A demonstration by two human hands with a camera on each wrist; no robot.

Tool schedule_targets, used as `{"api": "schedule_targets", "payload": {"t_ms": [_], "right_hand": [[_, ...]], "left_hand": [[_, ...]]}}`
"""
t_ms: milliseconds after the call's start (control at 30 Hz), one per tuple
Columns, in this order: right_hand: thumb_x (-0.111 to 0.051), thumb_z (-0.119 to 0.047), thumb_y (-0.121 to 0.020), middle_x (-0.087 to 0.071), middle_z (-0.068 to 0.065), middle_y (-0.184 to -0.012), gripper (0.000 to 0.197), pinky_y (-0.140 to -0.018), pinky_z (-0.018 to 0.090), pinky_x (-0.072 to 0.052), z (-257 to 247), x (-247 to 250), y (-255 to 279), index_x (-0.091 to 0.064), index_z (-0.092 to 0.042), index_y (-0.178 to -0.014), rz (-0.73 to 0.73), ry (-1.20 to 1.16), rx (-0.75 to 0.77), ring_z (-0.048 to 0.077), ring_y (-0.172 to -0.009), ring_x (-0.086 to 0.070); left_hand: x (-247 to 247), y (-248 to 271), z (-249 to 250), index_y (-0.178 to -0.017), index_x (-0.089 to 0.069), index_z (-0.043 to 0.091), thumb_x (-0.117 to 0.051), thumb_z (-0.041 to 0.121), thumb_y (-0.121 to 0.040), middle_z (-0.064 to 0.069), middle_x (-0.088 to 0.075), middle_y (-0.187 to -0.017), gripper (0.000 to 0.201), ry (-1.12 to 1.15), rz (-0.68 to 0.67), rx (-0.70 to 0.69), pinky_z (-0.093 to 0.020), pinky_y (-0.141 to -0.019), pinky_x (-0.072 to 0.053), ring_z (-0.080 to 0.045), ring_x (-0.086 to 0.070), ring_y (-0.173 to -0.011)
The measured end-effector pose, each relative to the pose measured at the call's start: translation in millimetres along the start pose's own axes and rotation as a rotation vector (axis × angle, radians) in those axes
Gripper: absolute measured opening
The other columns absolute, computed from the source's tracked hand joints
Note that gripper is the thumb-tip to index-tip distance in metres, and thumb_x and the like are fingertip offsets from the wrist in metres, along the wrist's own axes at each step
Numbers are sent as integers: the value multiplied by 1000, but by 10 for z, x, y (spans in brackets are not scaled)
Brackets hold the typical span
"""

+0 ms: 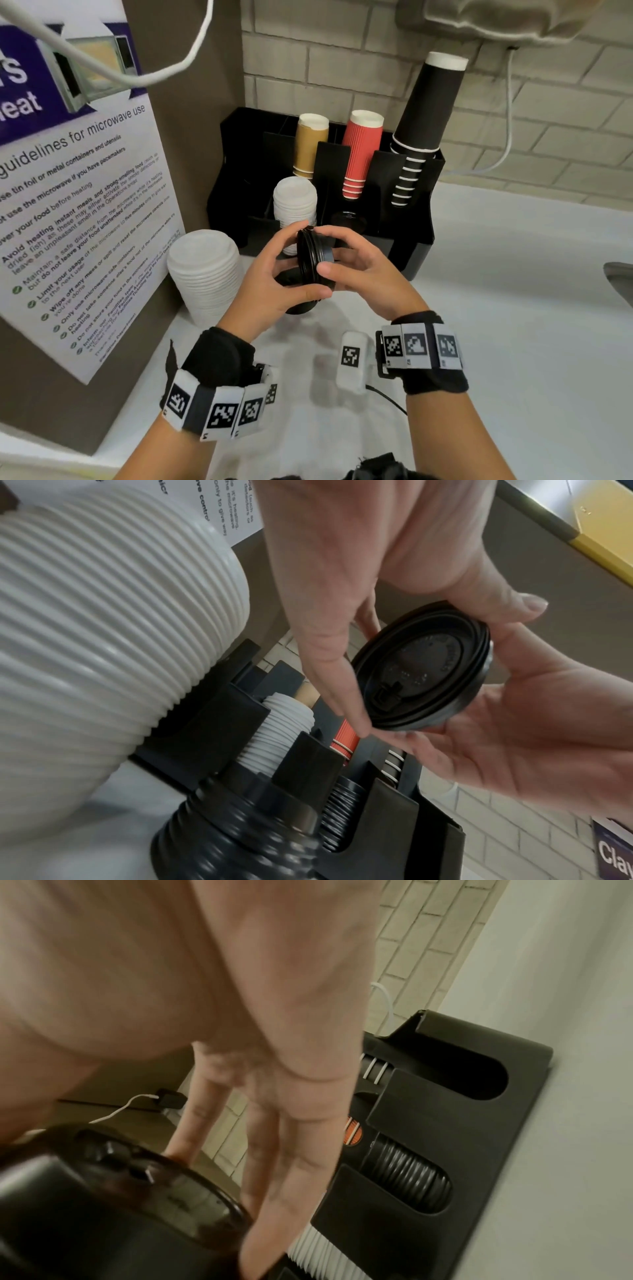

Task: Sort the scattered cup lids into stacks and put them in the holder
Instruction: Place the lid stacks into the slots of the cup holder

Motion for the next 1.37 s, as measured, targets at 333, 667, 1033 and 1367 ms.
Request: {"api": "schedule_targets", "payload": {"t_ms": [333, 667, 1033, 1367], "right_hand": [[-78, -13, -76, -69, 0, -102, 49, -73, 27, -55, -20, -3, -96, -59, -27, -119, 82, 66, 39, 17, -89, -70], [-81, -10, -71, -59, 0, -114, 64, -54, 9, -48, -360, 873, -994, -50, -19, -126, 267, 712, -14, 4, -82, -60], [-78, -18, -69, -52, 13, -127, 76, -90, 40, -52, -25, 790, -1319, -44, -16, -137, -68, 1359, -220, 29, -107, -56], [-73, -31, -81, -47, 13, -127, 65, -83, 40, -49, 163, 543, -1070, -46, -9, -135, -18, 1752, -194, 33, -107, -58]], "left_hand": [[-55, -73, -51, -134, -43, 47, -86, 30, -58, 30, -54, -130, 89, 56, 3, 49, -24, -94, -52, -1, -54, -124], [230, -51, -97, -110, -62, 34, -65, 14, -91, 6, -61, -110, 27, 20, 269, 129, -27, -84, -54, -12, -64, -96], [285, 7, -140, -107, -62, 35, -62, 8, -93, 6, -61, -104, 31, 73, 313, 140, -26, -79, -53, -11, -65, -89], [266, -6, -111, -106, -62, 33, -60, 6, -94, 6, -61, -100, 29, 94, 307, 117, -21, -75, -54, -16, -64, -94]]}}
Point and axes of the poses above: each hand's wrist, its own y-axis away from the middle knuckle, its own x-axis out of the back of the hand, z = x × y, the point moved 2 cm from there along -y, towards the middle knuckle
